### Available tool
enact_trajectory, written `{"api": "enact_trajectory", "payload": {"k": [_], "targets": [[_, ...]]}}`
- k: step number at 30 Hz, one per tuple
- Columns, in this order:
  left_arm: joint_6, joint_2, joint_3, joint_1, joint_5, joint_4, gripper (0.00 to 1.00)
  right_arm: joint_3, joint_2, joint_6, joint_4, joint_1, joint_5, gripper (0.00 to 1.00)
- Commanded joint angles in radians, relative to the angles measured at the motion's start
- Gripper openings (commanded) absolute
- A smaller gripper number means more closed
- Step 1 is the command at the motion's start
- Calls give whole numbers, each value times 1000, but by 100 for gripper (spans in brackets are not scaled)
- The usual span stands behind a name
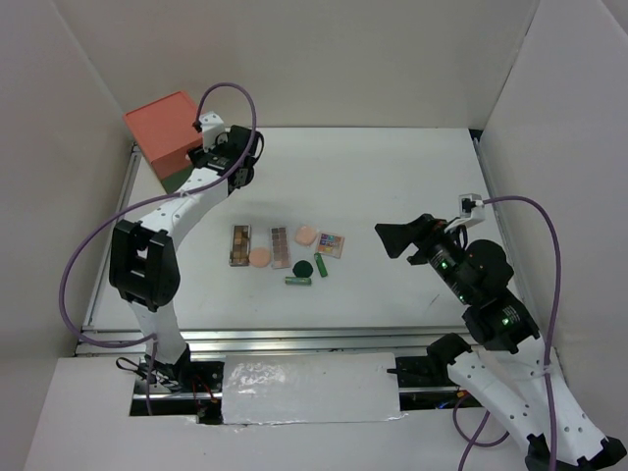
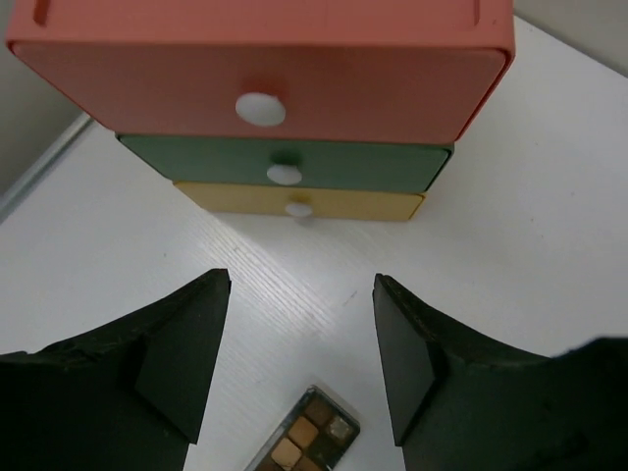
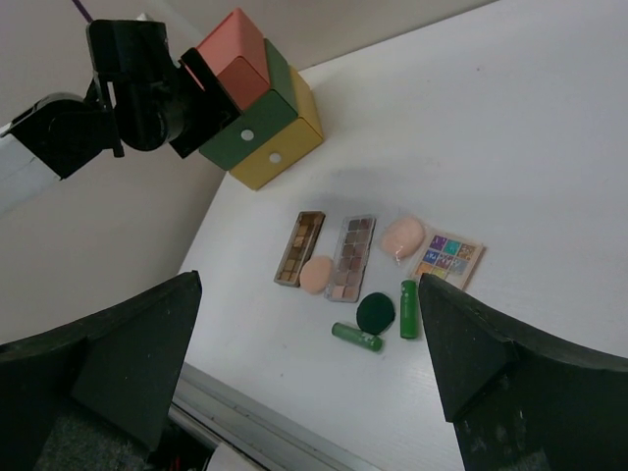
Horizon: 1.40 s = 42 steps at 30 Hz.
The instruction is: Organize the makeup
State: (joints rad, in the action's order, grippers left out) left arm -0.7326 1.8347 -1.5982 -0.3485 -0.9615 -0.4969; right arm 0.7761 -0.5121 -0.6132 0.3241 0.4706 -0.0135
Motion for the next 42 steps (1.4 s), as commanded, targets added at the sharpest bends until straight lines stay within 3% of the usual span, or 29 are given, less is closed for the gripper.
{"api": "enact_trajectory", "payload": {"k": [1,4,17,42], "targets": [[119,-9,-13,11,-85,136,72,-14,-9,-5,-59,-4,9,100],[185,-25,23,46,-48,228,76,-6,-26,6,-45,-6,3,100],[240,23,3,134,-5,277,69,8,-57,9,-27,-4,-32,100],[263,63,24,166,17,351,62,3,-69,10,-36,-6,-60,100]]}}
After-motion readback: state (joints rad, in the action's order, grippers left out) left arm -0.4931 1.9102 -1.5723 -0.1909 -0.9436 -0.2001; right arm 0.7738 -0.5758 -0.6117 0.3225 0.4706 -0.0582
